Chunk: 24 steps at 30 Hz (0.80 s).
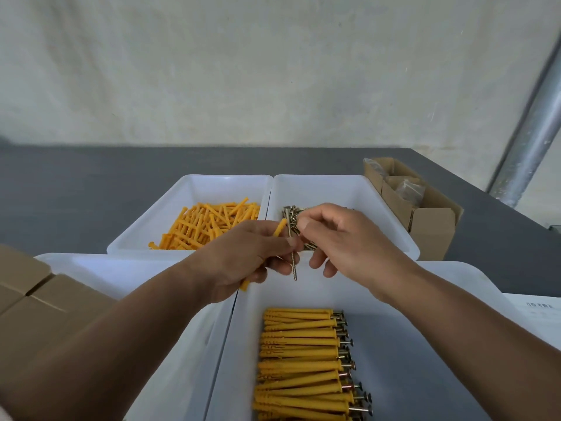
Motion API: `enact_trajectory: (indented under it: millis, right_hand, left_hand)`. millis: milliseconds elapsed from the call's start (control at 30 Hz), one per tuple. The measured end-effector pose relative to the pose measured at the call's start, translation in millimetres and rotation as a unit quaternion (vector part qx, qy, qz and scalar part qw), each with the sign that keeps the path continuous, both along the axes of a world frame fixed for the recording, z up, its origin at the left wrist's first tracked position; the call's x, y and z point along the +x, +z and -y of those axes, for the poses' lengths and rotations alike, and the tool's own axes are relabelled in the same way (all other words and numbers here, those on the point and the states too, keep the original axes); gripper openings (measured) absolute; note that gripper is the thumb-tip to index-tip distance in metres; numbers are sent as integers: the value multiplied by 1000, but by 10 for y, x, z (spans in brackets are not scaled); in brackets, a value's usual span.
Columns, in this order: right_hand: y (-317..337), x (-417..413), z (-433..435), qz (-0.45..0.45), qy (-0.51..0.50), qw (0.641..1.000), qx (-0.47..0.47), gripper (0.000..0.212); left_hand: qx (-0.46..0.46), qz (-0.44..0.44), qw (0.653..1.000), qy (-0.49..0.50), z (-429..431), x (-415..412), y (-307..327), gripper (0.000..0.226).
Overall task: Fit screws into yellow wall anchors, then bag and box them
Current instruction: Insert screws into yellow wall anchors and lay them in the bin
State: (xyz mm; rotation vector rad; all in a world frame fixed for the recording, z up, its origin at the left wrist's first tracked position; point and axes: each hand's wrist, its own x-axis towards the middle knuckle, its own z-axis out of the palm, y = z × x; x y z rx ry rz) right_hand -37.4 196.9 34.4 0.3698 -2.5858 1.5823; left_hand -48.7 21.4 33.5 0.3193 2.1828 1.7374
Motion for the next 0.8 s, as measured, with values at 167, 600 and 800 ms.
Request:
enact_trajectory:
  millis: [167, 600, 800]
  right_hand:
    - [-2, -15, -12, 16, 13, 999, -48, 14]
    - [48, -108, -106, 40, -41, 980, -190, 9]
    - [58, -86, -85, 39, -36, 978, -201, 6]
  left_hand:
    - [-64, -13, 997, -50, -56, 46, -5, 14]
    - [173, 105, 967, 156, 67, -83, 76, 30]
    - [154, 73, 970, 175, 110, -118, 10, 20]
